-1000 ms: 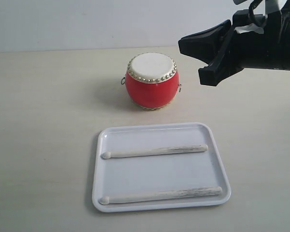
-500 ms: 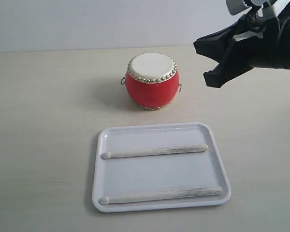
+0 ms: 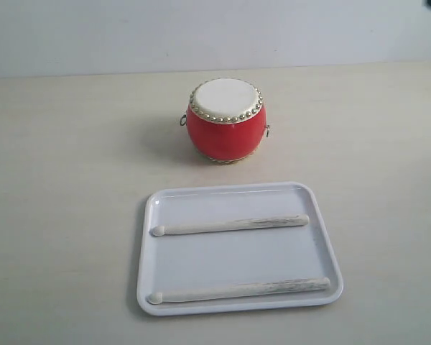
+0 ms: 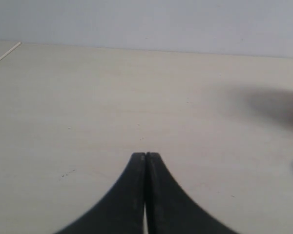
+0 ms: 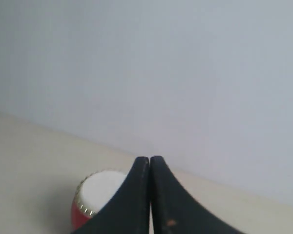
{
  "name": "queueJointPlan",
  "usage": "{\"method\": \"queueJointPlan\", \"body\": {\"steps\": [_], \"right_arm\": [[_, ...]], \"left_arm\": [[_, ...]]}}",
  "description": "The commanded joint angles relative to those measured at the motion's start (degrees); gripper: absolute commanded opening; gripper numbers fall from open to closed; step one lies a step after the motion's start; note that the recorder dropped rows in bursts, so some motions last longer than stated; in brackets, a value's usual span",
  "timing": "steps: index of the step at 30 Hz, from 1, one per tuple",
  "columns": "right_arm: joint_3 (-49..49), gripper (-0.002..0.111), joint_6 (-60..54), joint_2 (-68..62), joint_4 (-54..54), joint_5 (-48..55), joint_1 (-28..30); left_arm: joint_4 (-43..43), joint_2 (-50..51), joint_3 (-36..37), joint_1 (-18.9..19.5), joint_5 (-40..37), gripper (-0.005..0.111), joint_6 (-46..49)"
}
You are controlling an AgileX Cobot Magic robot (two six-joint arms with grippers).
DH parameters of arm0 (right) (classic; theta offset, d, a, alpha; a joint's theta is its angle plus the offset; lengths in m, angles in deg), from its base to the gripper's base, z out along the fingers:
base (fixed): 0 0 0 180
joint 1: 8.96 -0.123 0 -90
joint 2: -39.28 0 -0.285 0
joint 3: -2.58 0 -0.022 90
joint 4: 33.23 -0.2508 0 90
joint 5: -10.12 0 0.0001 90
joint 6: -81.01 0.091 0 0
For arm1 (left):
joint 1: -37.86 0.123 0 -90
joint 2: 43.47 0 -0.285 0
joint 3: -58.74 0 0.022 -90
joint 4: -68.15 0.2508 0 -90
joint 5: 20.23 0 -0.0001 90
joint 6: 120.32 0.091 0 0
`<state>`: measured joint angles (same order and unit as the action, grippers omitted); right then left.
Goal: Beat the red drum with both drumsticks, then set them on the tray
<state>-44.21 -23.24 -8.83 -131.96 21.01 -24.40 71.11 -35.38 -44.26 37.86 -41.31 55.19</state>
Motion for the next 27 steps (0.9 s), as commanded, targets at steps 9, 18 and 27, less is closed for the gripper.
{"method": "queueJointPlan", "body": {"steps": [9, 18, 27], "right_arm": [[-9.5, 0.000, 5.7, 27.7, -0.4, -5.7, 0.9], [-12.2, 0.000, 17.7, 27.7, 13.6, -4.7, 0.9], [-12.3, 0.000, 96.8, 29.0, 86.1, 0.2, 0.9]], "left_arm": [[-0.3, -0.3, 0.2, 0.1, 0.8, 0.000, 0.2], [-0.3, -0.3, 0.2, 0.1, 0.8, 0.000, 0.2], [-0.3, -0.3, 0.2, 0.1, 0.8, 0.000, 0.2]]}}
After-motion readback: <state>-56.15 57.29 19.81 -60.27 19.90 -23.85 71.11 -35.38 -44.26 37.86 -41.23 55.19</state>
